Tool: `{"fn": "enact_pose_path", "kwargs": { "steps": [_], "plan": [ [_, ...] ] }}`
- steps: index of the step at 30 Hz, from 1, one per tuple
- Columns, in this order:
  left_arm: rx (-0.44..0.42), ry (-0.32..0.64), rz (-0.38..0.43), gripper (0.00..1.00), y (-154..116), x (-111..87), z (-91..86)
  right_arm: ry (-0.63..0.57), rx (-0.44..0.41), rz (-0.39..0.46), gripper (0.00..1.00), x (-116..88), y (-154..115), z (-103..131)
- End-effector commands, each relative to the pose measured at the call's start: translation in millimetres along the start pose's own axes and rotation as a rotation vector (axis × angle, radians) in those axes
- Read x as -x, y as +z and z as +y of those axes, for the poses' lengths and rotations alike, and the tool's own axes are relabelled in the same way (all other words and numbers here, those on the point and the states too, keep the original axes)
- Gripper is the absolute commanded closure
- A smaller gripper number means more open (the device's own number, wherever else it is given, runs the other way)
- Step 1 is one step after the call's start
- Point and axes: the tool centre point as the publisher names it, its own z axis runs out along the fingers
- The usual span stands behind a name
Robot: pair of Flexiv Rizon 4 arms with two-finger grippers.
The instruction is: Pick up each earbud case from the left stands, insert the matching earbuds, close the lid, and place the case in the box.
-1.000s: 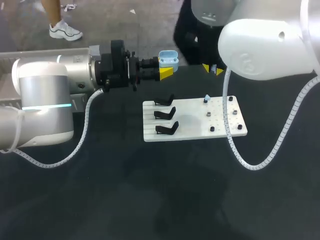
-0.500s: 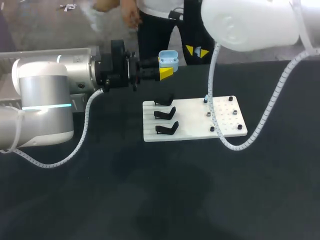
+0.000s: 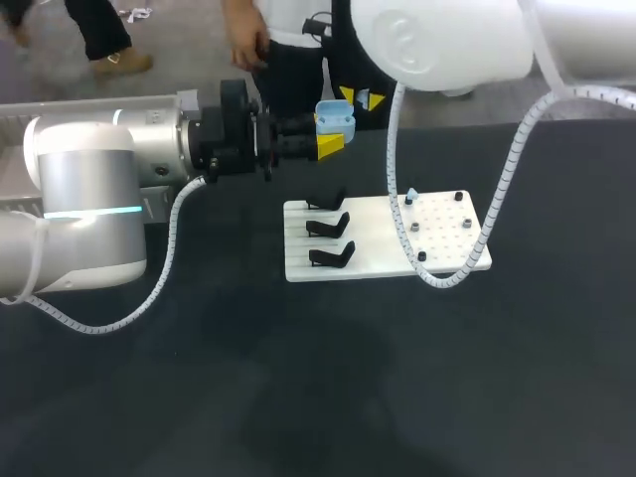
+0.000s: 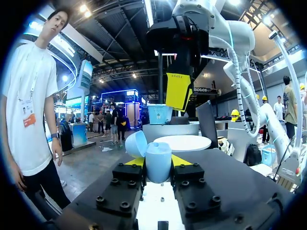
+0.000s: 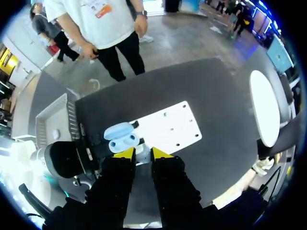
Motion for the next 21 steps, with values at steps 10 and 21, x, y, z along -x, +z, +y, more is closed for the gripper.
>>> {"fn": "enact_pose_path", "kwargs": {
  "steps": [10, 21],
  "plan": [
    [0.005, 0.001, 0.000, 1.00, 0, 0.1, -1.2, -0.060, -0.032, 0.030, 1.00, -1, 11, 17],
    [0.005, 0.001, 0.000, 1.00, 0, 0.1, -1.2, -0.089, -0.050, 0.031, 1.00, -2, 16, 22]
  ]
}}
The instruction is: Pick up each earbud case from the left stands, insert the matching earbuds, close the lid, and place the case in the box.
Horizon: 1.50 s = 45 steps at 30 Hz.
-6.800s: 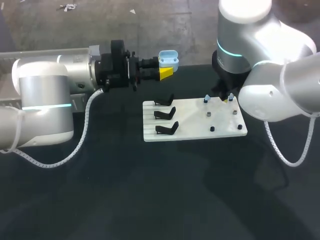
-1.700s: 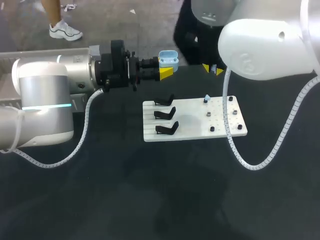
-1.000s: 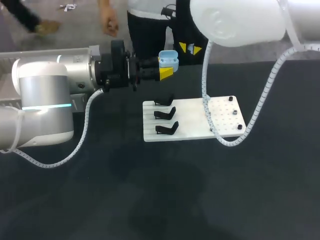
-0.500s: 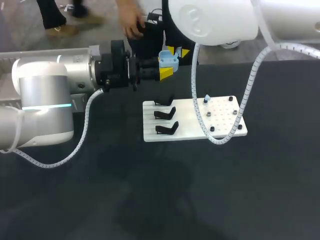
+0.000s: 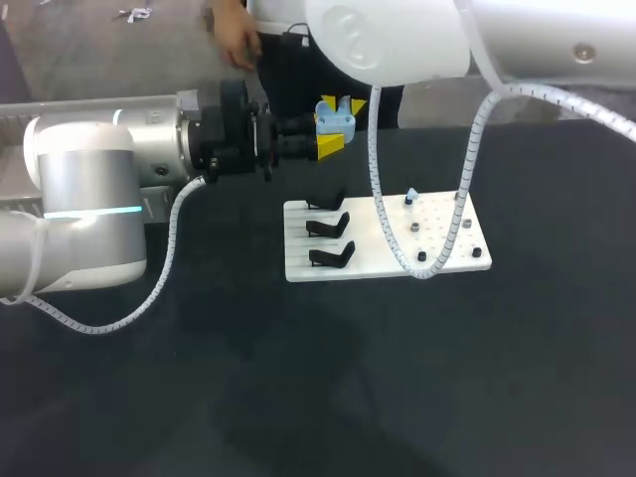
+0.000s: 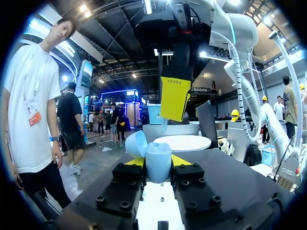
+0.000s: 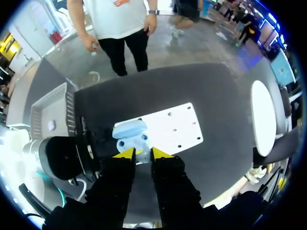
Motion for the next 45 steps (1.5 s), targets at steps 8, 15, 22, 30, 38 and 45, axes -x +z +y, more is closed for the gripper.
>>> {"fn": "enact_pose_path", "kwargs": {
  "steps": [8, 15, 22, 30, 38, 45],
  "plan": [
    [0.005, 0.001, 0.000, 1.00, 0, 0.1, -1.2, -0.002, -0.018, 0.007, 1.00, 3, 4, 5],
    [0.005, 0.001, 0.000, 1.00, 0, 0.1, -1.2, -0.005, -0.032, 0.006, 1.00, 3, 8, 4],
    [0.005, 0.001, 0.000, 1.00, 0, 0.1, -1.2, 0.000, -0.040, 0.007, 1.00, 4, 11, 2],
    [0.005, 0.001, 0.000, 1.00, 0, 0.1, -1.2, 0.003, -0.044, 0.009, 1.00, 6, 13, 3],
    [0.005, 0.001, 0.000, 1.00, 0, 0.1, -1.2, 0.008, -0.046, 0.011, 1.00, 7, 15, 3],
    [0.005, 0.001, 0.000, 1.00, 0, 0.1, -1.2, 0.010, -0.048, 0.014, 1.00, 8, 16, 2]
  ]
}}
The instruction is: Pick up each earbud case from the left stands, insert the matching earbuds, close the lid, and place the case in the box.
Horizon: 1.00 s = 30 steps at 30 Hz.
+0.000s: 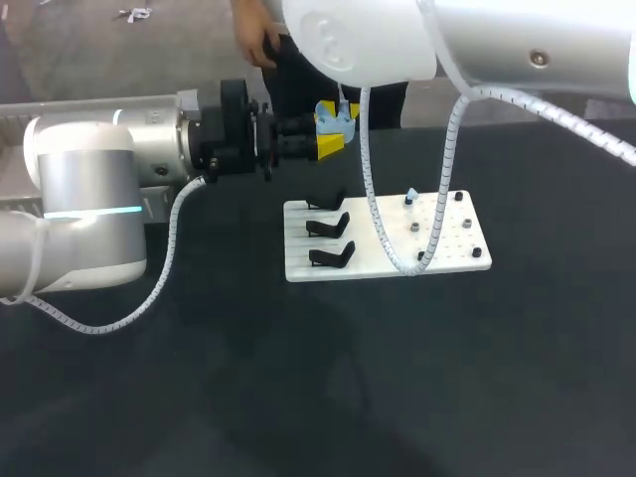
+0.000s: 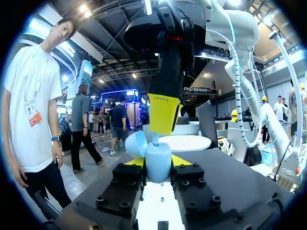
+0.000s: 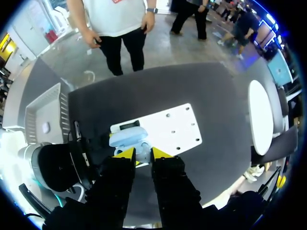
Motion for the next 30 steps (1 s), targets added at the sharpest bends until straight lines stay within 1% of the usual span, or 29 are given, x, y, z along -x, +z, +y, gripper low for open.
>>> {"fn": "enact_pose_path", "kwargs": {
  "steps": [1, 11, 30],
  "plan": [
    [0.005, 0.001, 0.000, 1.00, 0.3, 0.1, -1.2, -0.001, -0.004, 0.006, 1.00, 1.9, 0.6, 2.0],
    [0.005, 0.001, 0.000, 1.00, 0.3, 0.1, -1.2, -0.003, -0.006, 0.016, 1.00, 0.8, 6.7, 3.2],
    [0.005, 0.001, 0.000, 1.00, 0.3, 0.1, -1.2, -0.003, -0.003, 0.027, 1.00, 1.1, 9.8, 4.2]
  ]
}}
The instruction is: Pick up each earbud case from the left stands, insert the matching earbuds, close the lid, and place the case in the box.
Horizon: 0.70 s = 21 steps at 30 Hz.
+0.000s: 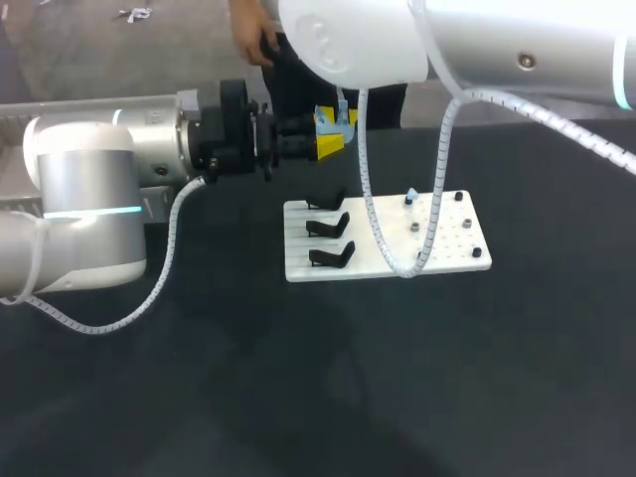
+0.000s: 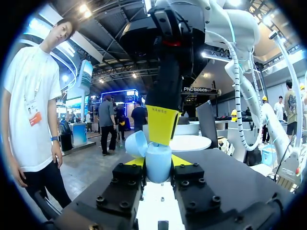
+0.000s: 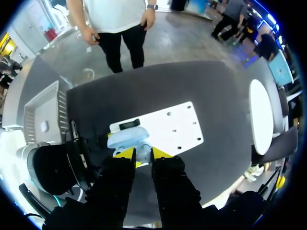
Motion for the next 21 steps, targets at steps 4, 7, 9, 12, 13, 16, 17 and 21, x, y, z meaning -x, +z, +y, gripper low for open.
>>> {"fn": "enact_pose_path", "kwargs": {
  "steps": [4, 7, 9, 12, 13, 16, 17, 21],
  "plan": [
    [0.005, 0.001, -0.001, 1.00, 0.7, 0.4, -1.4, 0.000, 0.005, 0.008, 1.00, 2.6, 0.3, 2.5],
    [0.005, 0.001, -0.001, 1.00, 0.7, 0.4, -1.4, -0.002, 0.008, 0.011, 0.86, 2.4, 0.2, 3.0],
    [0.005, 0.001, -0.001, 1.00, 0.7, 0.4, -1.4, -0.002, 0.010, 0.011, 0.85, 2.3, 0.2, 3.2],
    [0.005, 0.001, -0.001, 1.00, 0.7, 0.4, -1.4, -0.001, 0.012, 0.013, 0.79, 1.7, 0.2, 3.6],
    [0.005, 0.001, -0.001, 1.00, 0.7, 0.4, -1.4, -0.001, 0.013, 0.014, 0.75, 1.4, 0.1, 3.4],
    [0.005, 0.001, -0.001, 1.00, 0.7, 0.4, -1.4, 0.000, 0.015, 0.017, 0.73, 0.7, 0.2, 2.8],
    [0.005, 0.001, -0.001, 1.00, 0.7, 0.4, -1.4, 0.000, 0.015, 0.018, 0.71, 0.5, 0.2, 2.7],
    [0.005, 0.001, -0.001, 1.00, 0.7, 0.4, -1.4, 0.002, 0.019, 0.017, 0.67, -1.3, -2.0, 1.1]
  ]
}}
